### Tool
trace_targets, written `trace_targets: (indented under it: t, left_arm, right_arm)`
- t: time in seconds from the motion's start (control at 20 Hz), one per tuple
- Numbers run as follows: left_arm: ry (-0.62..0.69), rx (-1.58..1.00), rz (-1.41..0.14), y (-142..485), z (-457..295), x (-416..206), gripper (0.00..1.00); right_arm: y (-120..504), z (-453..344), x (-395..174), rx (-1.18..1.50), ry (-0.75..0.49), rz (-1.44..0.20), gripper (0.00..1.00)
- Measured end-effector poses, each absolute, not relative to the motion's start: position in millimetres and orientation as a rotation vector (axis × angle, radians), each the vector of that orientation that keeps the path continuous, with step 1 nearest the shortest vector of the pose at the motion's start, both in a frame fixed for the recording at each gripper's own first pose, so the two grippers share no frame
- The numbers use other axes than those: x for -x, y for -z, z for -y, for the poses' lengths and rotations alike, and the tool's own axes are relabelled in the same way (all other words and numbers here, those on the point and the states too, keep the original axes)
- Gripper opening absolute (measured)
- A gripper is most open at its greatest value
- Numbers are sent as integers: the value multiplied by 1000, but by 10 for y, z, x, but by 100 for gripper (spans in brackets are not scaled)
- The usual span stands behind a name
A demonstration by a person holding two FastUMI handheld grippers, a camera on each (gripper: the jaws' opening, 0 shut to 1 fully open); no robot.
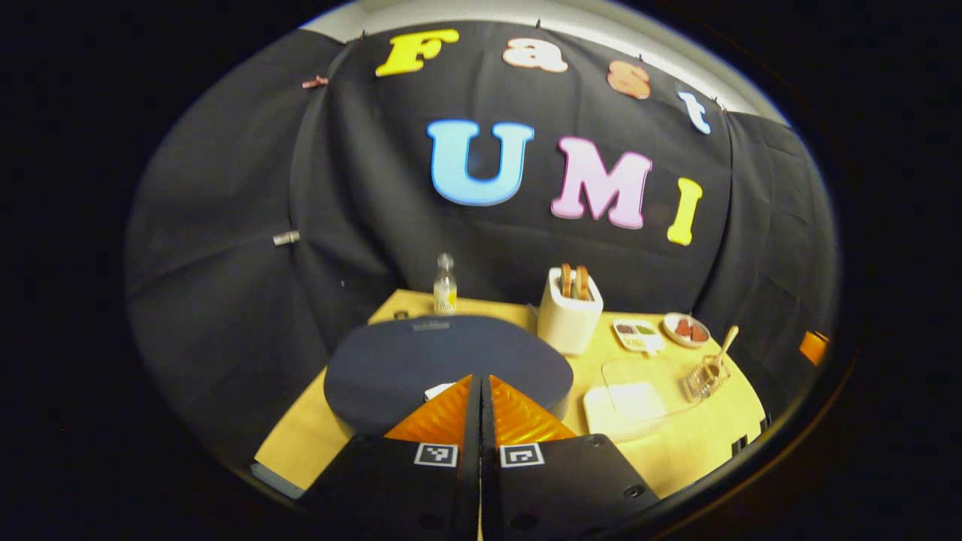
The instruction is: Close the left gripper, press the button to open the rice cooker; take a wooden spoon from the chopstick holder with the right hand, scoop a spoonful of rice and pour it into the rice cooker, then put the wooden spoon back into the chopstick holder.
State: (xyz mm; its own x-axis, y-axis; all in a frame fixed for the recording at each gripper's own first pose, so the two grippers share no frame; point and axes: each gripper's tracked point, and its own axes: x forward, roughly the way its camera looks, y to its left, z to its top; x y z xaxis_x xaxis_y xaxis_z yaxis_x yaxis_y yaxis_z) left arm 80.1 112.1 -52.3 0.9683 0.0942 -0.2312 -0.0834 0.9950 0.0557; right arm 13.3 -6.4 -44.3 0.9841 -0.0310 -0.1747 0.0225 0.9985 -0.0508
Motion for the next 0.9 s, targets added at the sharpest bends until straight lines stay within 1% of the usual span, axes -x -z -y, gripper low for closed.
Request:
trace_targets:
  t: [0.1,0.15,0.25,0.35,0.4,0.45,0.55,0.6,0.65,0.7,0.75,0.8,0.85,0.9]
  left_arm:
    - [-94,-71,-133,104,-1020,-714,8]
    - [-90,-81,-110,52,-928,-637,7]
    - [-76,-94,-104,35,-820,-671,8]
    - [-38,-58,-104,90,-661,-591,11]
    - [-20,-27,-107,131,-575,-572,18]
    - [-12,-4,-111,159,-508,-551,21]
    - [-29,6,-116,211,-471,-537,33]
    - [-38,2,-113,213,-438,-538,46]
    - [-44,-2,-113,210,-414,-574,48]
    - [-51,-3,-116,216,-372,-545,67]
    - [-59,-3,-117,219,-351,-553,61]
    - [-67,-1,-119,227,-331,-560,74]
    - [-74,3,-122,237,-293,-568,74]
    - [-95,3,-126,258,-290,-568,87]
  right_arm:
    - [393,106,-199,55,31,-166,98]
    - [364,125,-242,60,34,-159,98]
    - [316,184,-337,61,38,-149,98]
    - [337,243,-442,53,41,-157,98]
    - [364,275,-499,49,40,-166,98]
    - [388,300,-565,44,39,-176,98]
    - [436,369,-717,37,36,-189,98]
    - [469,404,-806,34,33,-197,98]
    - [520,446,-877,29,33,-211,98]
    - [584,473,-945,16,28,-233,98]
    - [627,480,-1015,0,21,-250,98]
    - [669,509,-1091,-12,17,-263,98]
    - [723,550,-1174,-18,17,-277,98]
    - [781,584,-1244,-21,14,-293,98]
